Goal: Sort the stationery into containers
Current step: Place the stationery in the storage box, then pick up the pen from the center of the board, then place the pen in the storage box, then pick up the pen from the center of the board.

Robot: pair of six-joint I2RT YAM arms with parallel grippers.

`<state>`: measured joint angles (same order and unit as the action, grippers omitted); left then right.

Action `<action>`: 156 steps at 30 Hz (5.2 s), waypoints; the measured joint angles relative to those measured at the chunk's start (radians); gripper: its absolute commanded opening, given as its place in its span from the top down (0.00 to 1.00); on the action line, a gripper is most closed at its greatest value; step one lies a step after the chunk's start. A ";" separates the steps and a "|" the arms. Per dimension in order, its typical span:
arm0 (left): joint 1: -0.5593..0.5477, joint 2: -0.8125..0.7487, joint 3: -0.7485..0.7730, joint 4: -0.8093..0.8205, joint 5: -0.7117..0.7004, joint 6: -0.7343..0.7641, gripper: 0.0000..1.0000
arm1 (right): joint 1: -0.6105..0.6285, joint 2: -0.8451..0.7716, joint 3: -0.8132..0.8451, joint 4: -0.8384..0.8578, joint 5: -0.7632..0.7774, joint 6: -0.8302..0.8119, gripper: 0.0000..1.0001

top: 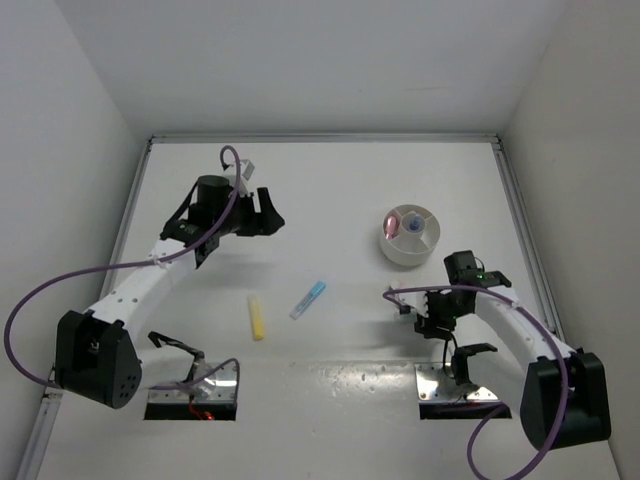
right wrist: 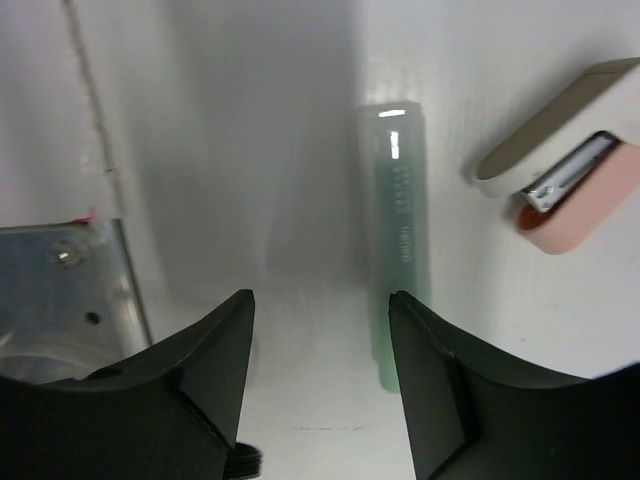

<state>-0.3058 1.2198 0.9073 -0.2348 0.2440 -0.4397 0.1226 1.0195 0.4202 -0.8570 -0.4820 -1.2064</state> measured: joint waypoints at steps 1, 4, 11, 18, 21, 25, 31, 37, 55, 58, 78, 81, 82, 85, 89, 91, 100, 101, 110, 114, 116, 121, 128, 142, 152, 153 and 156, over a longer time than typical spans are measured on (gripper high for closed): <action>0.009 0.002 0.000 0.002 0.014 0.002 0.23 | 0.000 0.000 -0.006 0.026 0.005 0.006 0.43; 0.019 0.003 0.000 0.004 0.039 0.002 0.23 | 0.000 -0.003 -0.016 0.096 0.010 0.029 0.44; 0.019 -0.005 -0.001 0.005 0.071 0.003 0.23 | 0.016 0.002 -0.024 0.184 0.011 0.064 0.46; 0.019 -0.011 -0.002 0.012 0.091 0.003 0.23 | 0.047 0.101 -0.024 0.209 0.028 0.073 0.50; 0.019 -0.011 -0.002 0.012 0.093 0.003 0.23 | 0.066 0.127 -0.021 0.219 0.037 0.076 0.53; 0.019 -0.011 -0.002 0.012 0.095 0.003 0.23 | 0.085 0.153 -0.009 0.223 0.039 0.082 0.60; 0.019 -0.012 -0.002 0.012 0.102 0.003 0.23 | 0.106 0.167 -0.003 0.235 0.040 0.090 0.83; 0.019 -0.017 -0.002 0.012 0.109 0.003 0.23 | 0.110 0.109 0.003 0.207 0.044 0.090 1.00; 0.019 -0.018 -0.002 0.012 0.111 0.003 0.23 | 0.103 -0.114 0.375 0.431 0.266 0.845 1.00; 0.019 -0.018 -0.003 0.012 0.111 0.003 0.23 | 0.100 -0.127 0.336 0.552 0.499 1.057 1.00; 0.019 -0.018 -0.010 0.013 0.112 0.012 0.23 | 0.068 -0.002 0.066 1.059 0.765 1.511 1.00; 0.019 -0.018 -0.010 0.013 0.112 0.013 0.23 | 0.061 0.010 0.047 1.164 0.766 1.520 1.00; 0.019 -0.018 -0.010 0.013 0.112 0.013 0.23 | 0.057 0.018 0.040 1.199 0.766 1.521 1.00; 0.019 -0.018 -0.010 0.013 0.112 0.013 0.23 | 0.055 0.051 0.022 1.271 0.764 1.522 1.00; 0.019 -0.018 -0.010 0.013 0.112 0.013 0.23 | 0.050 0.105 0.014 1.326 0.764 1.524 1.00; 0.019 -0.018 -0.010 0.013 0.112 0.013 0.23 | 0.050 0.127 0.008 1.363 0.771 1.521 1.00; 0.019 -0.018 -0.010 0.013 0.112 0.013 0.23 | 0.050 0.254 -0.001 1.506 0.812 1.517 1.00; 0.019 -0.018 -0.010 0.013 0.112 0.013 0.23 | 0.050 0.266 -0.001 1.507 0.813 1.517 1.00; 0.019 -0.018 -0.010 0.013 0.119 0.013 0.23 | 0.043 0.290 -0.001 1.506 0.815 1.518 0.89; 0.019 -0.018 -0.010 0.013 0.127 0.013 0.23 | 0.036 0.319 0.003 1.482 0.814 1.521 0.81; 0.019 -0.018 -0.010 0.013 0.128 0.013 0.23 | 0.030 0.331 0.006 1.473 0.811 1.524 0.74; 0.019 -0.018 -0.010 0.017 0.135 0.013 0.22 | 0.016 0.336 0.007 1.455 0.784 1.527 0.46; 0.019 -0.010 -0.010 0.019 0.146 0.013 0.22 | 0.004 0.280 0.007 1.452 0.730 1.521 0.40; 0.019 0.034 -0.009 0.030 0.182 0.017 1.00 | -0.002 0.092 0.311 1.017 0.145 1.173 0.68; 0.081 0.025 -0.009 -0.021 -0.032 -0.020 0.27 | 0.253 0.480 0.659 0.216 -0.402 0.385 0.18; 0.085 0.019 -0.009 -0.023 -0.048 -0.023 0.33 | 0.283 0.496 0.644 0.211 -0.387 0.348 0.18; 0.088 0.000 -0.014 -0.021 -0.084 -0.050 0.86 | 0.359 0.499 0.594 0.225 -0.330 0.244 0.21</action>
<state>-0.2180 1.2194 0.8936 -0.2554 0.1596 -0.4892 0.4820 1.5188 1.0145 -0.6323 -0.8124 -0.9623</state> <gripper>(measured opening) 0.467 0.814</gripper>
